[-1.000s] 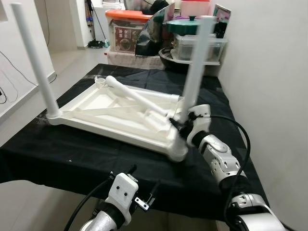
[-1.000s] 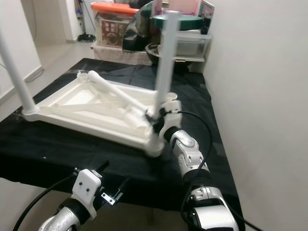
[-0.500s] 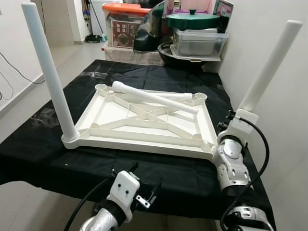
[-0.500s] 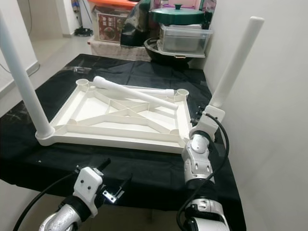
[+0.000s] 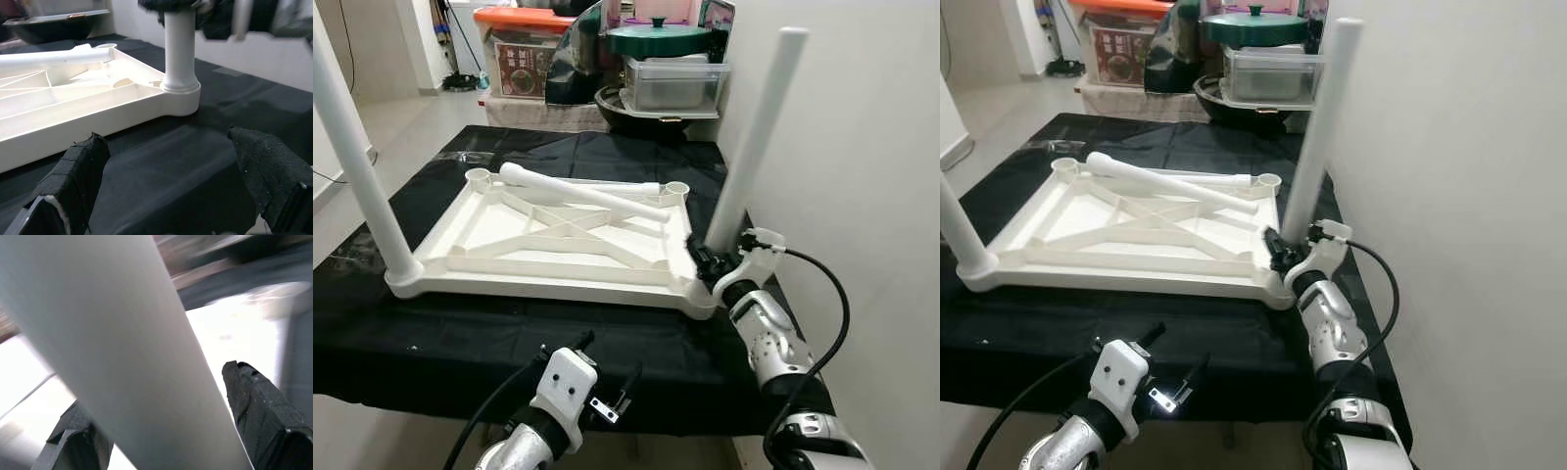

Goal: Building children table

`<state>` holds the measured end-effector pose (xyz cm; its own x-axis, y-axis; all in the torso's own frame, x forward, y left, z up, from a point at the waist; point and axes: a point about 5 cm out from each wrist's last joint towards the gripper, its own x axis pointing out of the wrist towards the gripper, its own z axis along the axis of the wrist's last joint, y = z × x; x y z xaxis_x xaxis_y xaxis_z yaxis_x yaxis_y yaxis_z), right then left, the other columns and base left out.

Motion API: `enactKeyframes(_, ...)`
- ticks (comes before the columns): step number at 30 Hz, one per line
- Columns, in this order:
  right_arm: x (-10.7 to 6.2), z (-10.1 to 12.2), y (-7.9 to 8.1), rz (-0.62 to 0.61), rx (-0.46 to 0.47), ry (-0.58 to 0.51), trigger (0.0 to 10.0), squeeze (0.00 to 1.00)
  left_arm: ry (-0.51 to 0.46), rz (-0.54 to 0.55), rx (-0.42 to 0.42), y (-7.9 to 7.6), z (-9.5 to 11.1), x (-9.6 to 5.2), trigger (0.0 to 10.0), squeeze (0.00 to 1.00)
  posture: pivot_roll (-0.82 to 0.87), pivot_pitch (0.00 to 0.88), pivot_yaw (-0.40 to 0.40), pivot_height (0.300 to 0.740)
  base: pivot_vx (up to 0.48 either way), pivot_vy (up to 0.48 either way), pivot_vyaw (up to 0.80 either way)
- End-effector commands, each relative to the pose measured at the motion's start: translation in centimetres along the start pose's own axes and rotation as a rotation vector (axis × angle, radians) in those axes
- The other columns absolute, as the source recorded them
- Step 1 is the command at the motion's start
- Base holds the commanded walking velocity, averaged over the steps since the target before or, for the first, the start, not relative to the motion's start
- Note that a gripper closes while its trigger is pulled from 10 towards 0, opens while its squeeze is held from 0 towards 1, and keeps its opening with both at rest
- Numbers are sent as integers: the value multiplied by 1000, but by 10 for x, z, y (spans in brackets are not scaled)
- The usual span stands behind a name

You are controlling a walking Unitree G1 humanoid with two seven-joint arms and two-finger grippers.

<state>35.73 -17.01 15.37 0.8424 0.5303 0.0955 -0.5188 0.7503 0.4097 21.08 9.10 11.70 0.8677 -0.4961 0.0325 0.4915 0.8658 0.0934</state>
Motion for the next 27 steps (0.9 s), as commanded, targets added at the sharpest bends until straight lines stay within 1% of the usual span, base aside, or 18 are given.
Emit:
enactKeyframes(1,-1,-5,16,217,20,60,10000,0,18,-5,-15,-1,-4,-1,10000,0,104,0,-74,740,0,0,0)
enactKeyframes(2,-6,-5,20,300,9,97,10000,0,18,-5,-14,-1,-4,-1,10000,0,104,0,-74,740,0,0,0)
enactKeyframes(3,-6,-5,20,300,9,97,10000,0,18,-5,-14,-1,-4,-1,10000,0,104,0,-74,740,0,0,0)
enactKeyframes(5,-14,-14,33,485,-51,209,10000,0,19,-6,-14,-1,-4,-1,10000,0,107,0,-73,740,0,0,0)
enactKeyframes(6,-14,-14,33,485,-51,209,10000,0,19,-6,-14,-1,-4,-1,10000,0,107,0,-73,740,0,0,0)
enactKeyframes(7,-16,-20,41,557,-82,260,10000,0,19,-7,-14,-1,-4,-1,10000,0,108,0,-73,740,0,0,0)
enactKeyframes(8,-16,-20,41,557,-82,260,10000,0,19,-7,-14,-1,-4,-1,10000,0,108,0,-73,740,0,0,0)
enactKeyframes(9,-17,-26,46,606,-109,299,10000,0,19,-7,-14,-1,-4,-1,10000,0,108,0,-73,740,0,0,0)
enactKeyframes(13,-13,-34,53,652,-143,326,10000,0,18,-6,-13,-1,-4,-2,10000,0,111,0,-75,740,0,0,0)
enactKeyframes(14,-9,-35,57,672,-153,320,4667,0,18,-4,-13,-1,-4,-2,10000,0,113,0,-76,740,0,0,0)
enactKeyframes(15,-5,-35,58,663,-159,309,0,0,18,-4,-13,-1,-4,-2,10000,0,113,0,-76,740,0,0,0)
enactKeyframes(19,0,-32,56,629,-173,292,0,0,18,-3,-13,-1,-4,-2,10000,0,113,0,-76,740,0,0,0)
enactKeyframes(21,8,-25,47,479,-208,223,0,0,19,-5,-15,-1,-4,-2,10000,0,107,0,-76,740,0,0,0)
enactKeyframes(22,8,-25,47,479,-208,223,0,0,19,-5,-15,-1,-4,-2,10000,0,107,0,-76,740,0,0,0)
enactKeyframes(23,10,-24,42,401,-210,200,0,0,19,-5,-16,-1,-4,-2,10000,0,107,0,-76,740,0,0,0)
enactKeyframes(25,12,-23,37,333,-207,187,0,0,20,-6,-16,-1,-4,-2,10000,0,107,0,-76,740,0,0,0)
enactKeyframes(26,13,-24,27,217,-216,178,0,0,19,-5,-17,-1,-4,-2,10000,0,104,0,-77,740,0,0,0)
enactKeyframes(27,13,-24,27,217,-216,178,0,0,19,-5,-17,-1,-4,-2,10000,0,104,0,-77,740,0,0,0)
